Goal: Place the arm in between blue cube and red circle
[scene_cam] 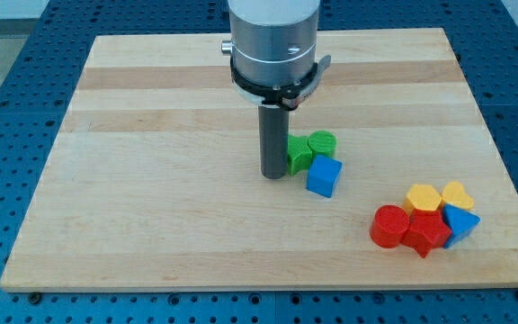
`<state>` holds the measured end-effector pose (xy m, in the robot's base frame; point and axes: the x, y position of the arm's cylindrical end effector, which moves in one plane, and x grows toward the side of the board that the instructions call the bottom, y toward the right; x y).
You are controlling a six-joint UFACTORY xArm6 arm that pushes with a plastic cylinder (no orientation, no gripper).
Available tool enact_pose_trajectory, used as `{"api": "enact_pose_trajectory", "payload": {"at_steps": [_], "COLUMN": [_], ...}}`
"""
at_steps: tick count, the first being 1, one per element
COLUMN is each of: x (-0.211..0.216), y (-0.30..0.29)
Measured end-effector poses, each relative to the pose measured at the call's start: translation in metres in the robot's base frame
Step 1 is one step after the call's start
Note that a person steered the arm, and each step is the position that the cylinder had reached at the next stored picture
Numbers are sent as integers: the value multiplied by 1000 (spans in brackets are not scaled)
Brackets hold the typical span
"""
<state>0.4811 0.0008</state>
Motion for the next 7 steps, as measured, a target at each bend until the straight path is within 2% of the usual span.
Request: {"api": "enact_pose_trajectory", "payload": {"at_steps": [1,2,3,4,6,7], "x": [3,-26,-70,-69,21,39], "y": [-15,-54,-58,-50,-71,-40]}}
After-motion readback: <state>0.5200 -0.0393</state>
